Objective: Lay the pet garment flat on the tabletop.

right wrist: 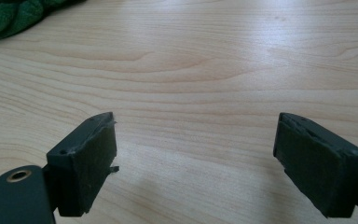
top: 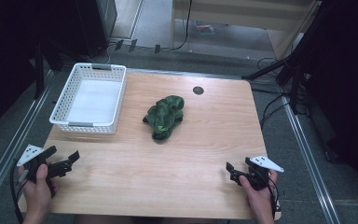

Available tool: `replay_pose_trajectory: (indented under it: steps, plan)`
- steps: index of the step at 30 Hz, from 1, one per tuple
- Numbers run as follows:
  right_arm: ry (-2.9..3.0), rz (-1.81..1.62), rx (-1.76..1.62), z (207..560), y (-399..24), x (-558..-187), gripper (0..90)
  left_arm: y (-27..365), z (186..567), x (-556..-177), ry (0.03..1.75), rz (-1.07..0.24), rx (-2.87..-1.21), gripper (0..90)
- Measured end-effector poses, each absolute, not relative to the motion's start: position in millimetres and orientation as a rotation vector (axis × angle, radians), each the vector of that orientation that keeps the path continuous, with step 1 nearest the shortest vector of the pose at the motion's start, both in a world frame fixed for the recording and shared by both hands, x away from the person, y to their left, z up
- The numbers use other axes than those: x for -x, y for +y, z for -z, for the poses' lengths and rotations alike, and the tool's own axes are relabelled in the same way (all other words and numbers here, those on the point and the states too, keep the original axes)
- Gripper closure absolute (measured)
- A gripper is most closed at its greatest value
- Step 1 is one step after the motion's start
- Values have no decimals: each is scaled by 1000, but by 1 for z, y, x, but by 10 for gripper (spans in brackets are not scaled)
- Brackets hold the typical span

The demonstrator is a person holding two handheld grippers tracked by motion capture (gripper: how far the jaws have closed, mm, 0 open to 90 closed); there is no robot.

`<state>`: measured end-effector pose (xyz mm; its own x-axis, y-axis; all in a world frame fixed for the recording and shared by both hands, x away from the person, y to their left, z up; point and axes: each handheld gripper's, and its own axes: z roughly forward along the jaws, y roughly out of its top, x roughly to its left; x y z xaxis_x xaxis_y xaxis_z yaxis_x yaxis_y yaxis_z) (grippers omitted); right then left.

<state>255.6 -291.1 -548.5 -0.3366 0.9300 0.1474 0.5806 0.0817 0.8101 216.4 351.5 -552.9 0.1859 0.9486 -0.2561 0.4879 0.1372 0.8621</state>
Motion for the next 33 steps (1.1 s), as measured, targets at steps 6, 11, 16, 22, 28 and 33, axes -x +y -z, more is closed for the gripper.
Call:
replay_pose_trajectory:
  steps: [6, 11, 16, 22, 28, 33]
  plan:
    - [1955, -1150, -1480, 548, -290, -254, 136, 352, 553, -216, 1440, -604, -1492, 0]
    - [1944, -1178, -1496, 545, -293, -254, 154, 352, 553, -216, 1443, -599, -1486, 0]
    - [1947, -1228, -1495, 542, -291, -256, 158, 353, 553, -216, 1450, -598, -1475, 0]
    - [2002, -1264, -1379, 523, -254, -262, 155, 353, 553, -216, 1452, -601, -1471, 0]
    - [2047, -1295, -1294, 505, -215, -272, 137, 354, 553, -215, 1454, -592, -1460, 0]
    - [2072, -1331, -1266, 491, -176, -291, 134, 355, 553, -215, 1455, -588, -1462, 0]
